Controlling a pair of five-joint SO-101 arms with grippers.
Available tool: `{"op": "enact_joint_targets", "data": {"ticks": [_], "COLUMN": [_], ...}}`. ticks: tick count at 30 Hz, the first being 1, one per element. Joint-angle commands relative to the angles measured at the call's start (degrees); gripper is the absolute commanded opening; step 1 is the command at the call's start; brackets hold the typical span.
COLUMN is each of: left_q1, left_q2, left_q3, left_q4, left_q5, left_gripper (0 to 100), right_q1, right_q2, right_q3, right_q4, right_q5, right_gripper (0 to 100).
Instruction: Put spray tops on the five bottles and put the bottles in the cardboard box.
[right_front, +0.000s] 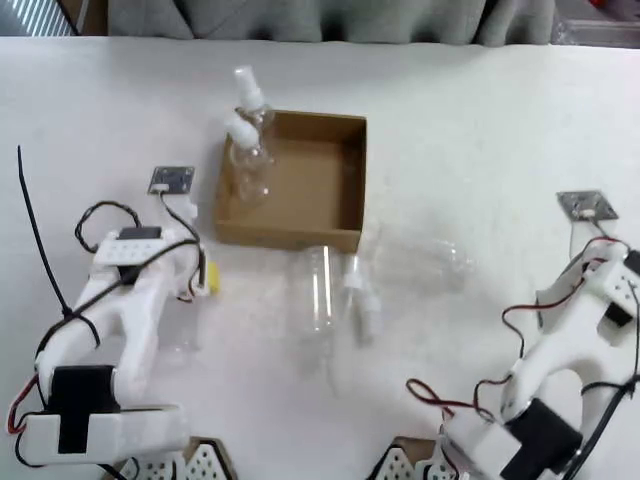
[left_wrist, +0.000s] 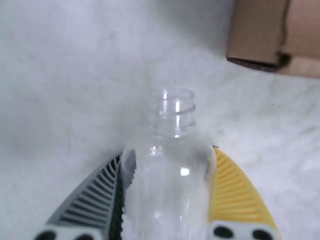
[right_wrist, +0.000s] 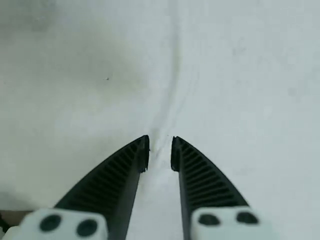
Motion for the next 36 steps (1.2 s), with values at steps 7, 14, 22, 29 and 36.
{"op": "enact_joint_targets", "data": {"ticks": [7, 14, 22, 29, 36], "left_q1": [-0.48, -0.48, -0.66, -0.66, -0.66], "left_q2": [-0.57, -0.57, -0.57, -0.57, -0.75], "left_q3": [-2.81, -2.81, -2.81, -2.73, -2.64], "left_q4": [-0.79, -0.79, -0.79, -0.79, -0.79], "left_q5": [0.70, 0.70, 0.70, 0.70, 0.70], "left_gripper": [2, 2, 2, 2, 2], "right_q1": [9.01, 9.98, 9.89, 10.15, 10.07], "right_q2": [-15.60, -22.64, -23.16, -23.78, -23.78], "right_q3": [16.79, 31.38, 38.33, 39.91, 35.60], "right_q4": [-5.93, -15.16, -20.88, -27.74, -27.91], "right_q5": [-0.35, -0.35, 0.00, 0.26, 4.75], "right_gripper": [17.5, 19.8, 19.3, 4.0, 1.7]}}
